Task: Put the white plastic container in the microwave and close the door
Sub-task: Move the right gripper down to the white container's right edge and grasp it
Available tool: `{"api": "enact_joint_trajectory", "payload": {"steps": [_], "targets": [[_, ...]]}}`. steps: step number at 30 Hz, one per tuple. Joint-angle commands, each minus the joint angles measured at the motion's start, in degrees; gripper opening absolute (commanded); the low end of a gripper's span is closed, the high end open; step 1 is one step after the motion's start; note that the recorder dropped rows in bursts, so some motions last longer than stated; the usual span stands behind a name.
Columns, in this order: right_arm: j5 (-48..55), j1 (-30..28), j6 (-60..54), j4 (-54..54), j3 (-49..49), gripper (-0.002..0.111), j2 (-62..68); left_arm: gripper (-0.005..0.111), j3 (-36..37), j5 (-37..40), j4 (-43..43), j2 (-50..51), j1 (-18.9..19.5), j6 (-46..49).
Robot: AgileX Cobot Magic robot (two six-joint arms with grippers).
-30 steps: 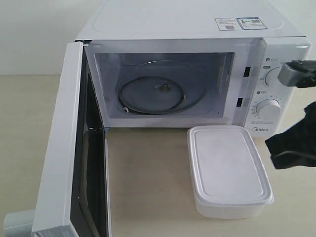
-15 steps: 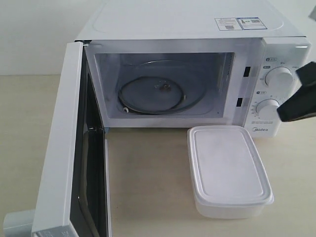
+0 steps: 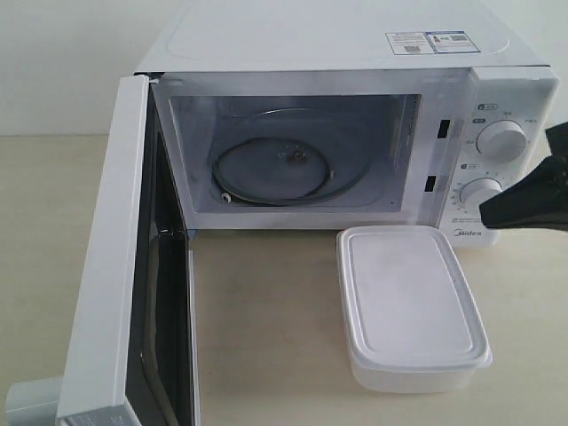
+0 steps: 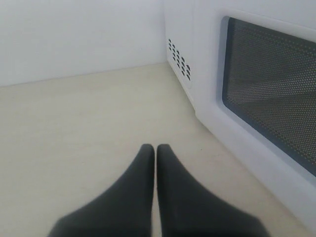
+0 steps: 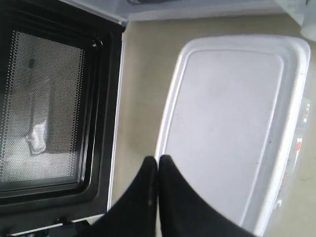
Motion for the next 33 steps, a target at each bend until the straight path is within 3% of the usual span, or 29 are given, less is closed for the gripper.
{"api": "enact_joint_trajectory", "payload": {"steps": [1, 6, 13, 15, 22, 27, 33], "targets": [[-1.2, -0.5, -1.9, 2.4, 0.8, 0.0, 4.0, 0.004, 0.2, 0.0, 0.3, -0.1, 0.3, 0.0], [-5.3, -0.5, 0.1, -0.5, 0.8, 0.004, 6.0, 0.004, 0.2, 0.0, 0.3, -0.1, 0.3, 0.0], [-9.9, -0.3, 6.2, -6.6, 0.8, 0.046, 7.7, 0.004, 0.2, 0.0, 0.3, -0.1, 0.3, 0.0], [-10.2, 0.5, 6.2, -6.6, 1.1, 0.052, 7.8, 0.004, 0.2, 0.0, 0.3, -0.1, 0.3, 0.0], [-18.7, 5.7, 4.1, -6.6, 3.5, 0.053, 7.9, 0.004, 0.2, 0.0, 0.3, -0.1, 0.3, 0.0], [-20.6, 5.9, 3.4, -6.1, 3.5, 0.053, 7.9, 0.004, 0.2, 0.0, 0.3, -0.1, 0.3, 0.0], [-17.9, 5.9, -6.2, 2.7, 3.5, 0.053, 14.4, 0.004, 0.2, 0.0, 0.3, -0.1, 0.3, 0.0]]}}
